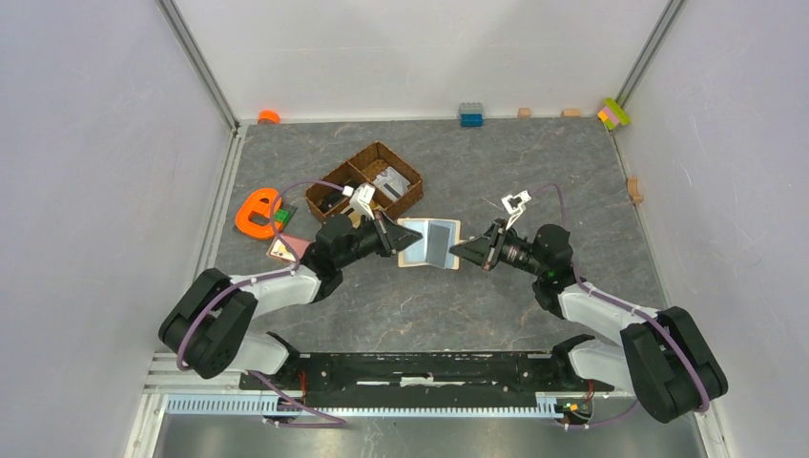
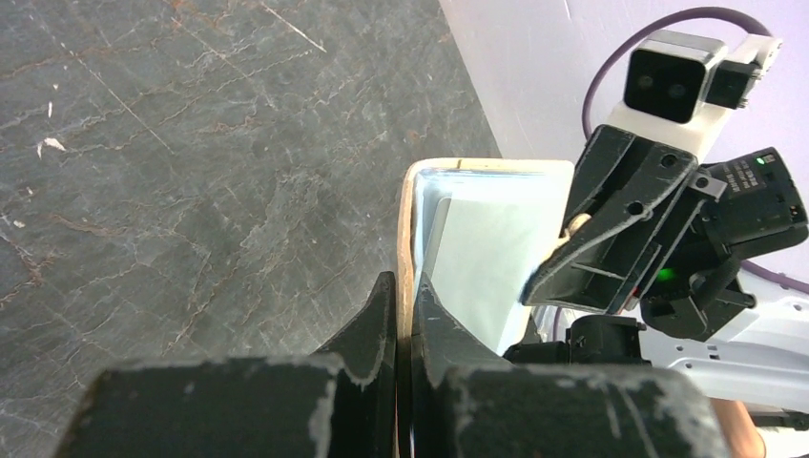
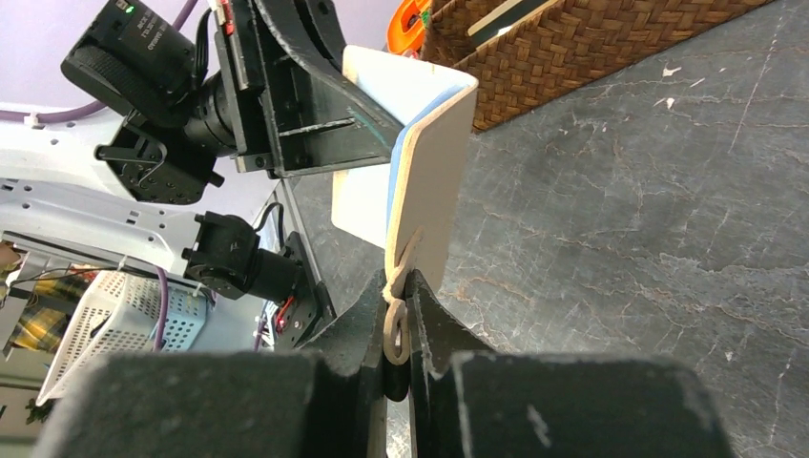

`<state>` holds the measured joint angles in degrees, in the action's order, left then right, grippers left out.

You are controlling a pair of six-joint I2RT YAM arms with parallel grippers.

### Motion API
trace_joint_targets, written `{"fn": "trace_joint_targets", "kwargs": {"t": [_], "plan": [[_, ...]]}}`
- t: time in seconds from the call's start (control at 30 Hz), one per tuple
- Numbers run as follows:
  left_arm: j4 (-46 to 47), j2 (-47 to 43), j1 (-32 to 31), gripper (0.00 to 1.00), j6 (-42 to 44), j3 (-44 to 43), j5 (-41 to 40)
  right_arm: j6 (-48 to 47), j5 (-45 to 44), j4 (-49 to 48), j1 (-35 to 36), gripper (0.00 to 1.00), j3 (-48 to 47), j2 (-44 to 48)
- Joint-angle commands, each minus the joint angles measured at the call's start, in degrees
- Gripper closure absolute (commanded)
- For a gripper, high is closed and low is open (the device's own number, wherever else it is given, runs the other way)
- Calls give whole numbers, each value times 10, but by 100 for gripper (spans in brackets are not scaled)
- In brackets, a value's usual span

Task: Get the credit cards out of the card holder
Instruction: Remove the credit card from the card holder.

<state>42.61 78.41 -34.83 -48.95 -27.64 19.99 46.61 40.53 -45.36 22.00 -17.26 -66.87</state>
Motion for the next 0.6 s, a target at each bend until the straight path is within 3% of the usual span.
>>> {"fn": "trace_joint_targets", "kwargs": {"t": [0.0, 0.37, 0.57], "plan": [[37, 18, 1, 98, -24, -25, 29, -6, 11, -30, 6, 96, -23, -3], [72, 27, -2, 98, -35, -31, 64, -45, -13, 40, 13, 91, -43, -8], [72, 24, -4, 98, -34, -30, 62, -50, -12, 44, 15, 72, -45, -10]]}}
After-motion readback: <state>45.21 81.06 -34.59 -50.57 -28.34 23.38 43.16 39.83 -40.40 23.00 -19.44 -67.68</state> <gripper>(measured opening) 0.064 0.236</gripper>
